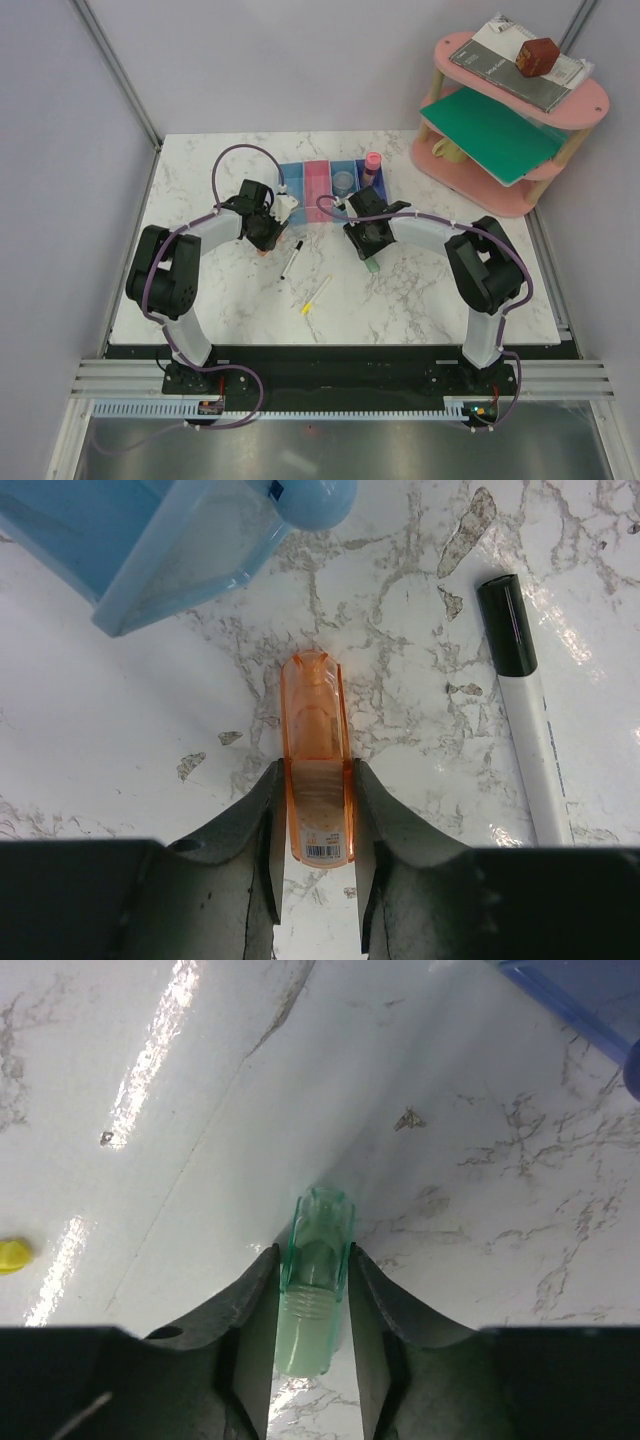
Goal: Sort the stationery into containers
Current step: Pick up the stationery from the center of the board, then place the stationery in the storage box.
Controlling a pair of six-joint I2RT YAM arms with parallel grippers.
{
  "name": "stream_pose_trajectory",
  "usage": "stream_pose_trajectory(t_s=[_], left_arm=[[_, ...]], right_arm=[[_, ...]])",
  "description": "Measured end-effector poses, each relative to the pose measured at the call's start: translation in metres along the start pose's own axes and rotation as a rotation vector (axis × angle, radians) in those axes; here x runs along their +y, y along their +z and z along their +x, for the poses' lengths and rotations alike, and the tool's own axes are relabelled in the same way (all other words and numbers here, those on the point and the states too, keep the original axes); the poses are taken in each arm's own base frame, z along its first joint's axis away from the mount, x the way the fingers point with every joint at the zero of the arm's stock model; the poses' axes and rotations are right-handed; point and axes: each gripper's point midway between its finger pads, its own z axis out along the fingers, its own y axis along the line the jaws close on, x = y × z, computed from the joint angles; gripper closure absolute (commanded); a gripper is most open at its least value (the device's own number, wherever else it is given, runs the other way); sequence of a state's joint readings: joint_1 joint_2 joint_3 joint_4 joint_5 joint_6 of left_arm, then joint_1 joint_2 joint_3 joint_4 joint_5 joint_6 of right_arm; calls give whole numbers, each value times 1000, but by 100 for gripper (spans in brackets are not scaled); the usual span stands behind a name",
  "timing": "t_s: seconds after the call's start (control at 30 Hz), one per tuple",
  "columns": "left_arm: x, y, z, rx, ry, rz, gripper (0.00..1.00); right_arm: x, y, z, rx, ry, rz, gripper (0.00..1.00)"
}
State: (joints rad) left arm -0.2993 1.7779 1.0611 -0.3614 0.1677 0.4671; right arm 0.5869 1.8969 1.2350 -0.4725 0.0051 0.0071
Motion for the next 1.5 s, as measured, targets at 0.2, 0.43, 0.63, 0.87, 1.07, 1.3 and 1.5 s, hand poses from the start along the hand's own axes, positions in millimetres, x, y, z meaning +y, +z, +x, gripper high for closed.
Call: stream_pose_trajectory(t_s=[0.2, 0.43, 0.63, 0.87, 1.07, 1.3, 1.5], left_arm=[[-1, 0, 0, -1, -3, 2, 98], [-8, -4, 2, 6, -22, 32, 98], [-23, -29, -9, -36, -60, 95, 98], [-23, -74, -65, -199, -66, 121, 98], [-17, -97, -105, -303, -69, 124, 98], [1, -101, -162, -445, -100, 113, 98], [14, -72, -198, -497, -161, 152, 98]], right_arm=[[0, -1, -1, -6, -25, 18, 100], [-2, -2, -1, -9, -35, 31, 100], [1, -4, 1, -1, -53, 15, 100], [14, -12, 11, 49, -85, -71, 100], [26, -30, -25, -19, -110, -143, 100], [29, -58, -82, -164, -127, -162, 100], [18, -73, -110, -238, -102, -146, 100]])
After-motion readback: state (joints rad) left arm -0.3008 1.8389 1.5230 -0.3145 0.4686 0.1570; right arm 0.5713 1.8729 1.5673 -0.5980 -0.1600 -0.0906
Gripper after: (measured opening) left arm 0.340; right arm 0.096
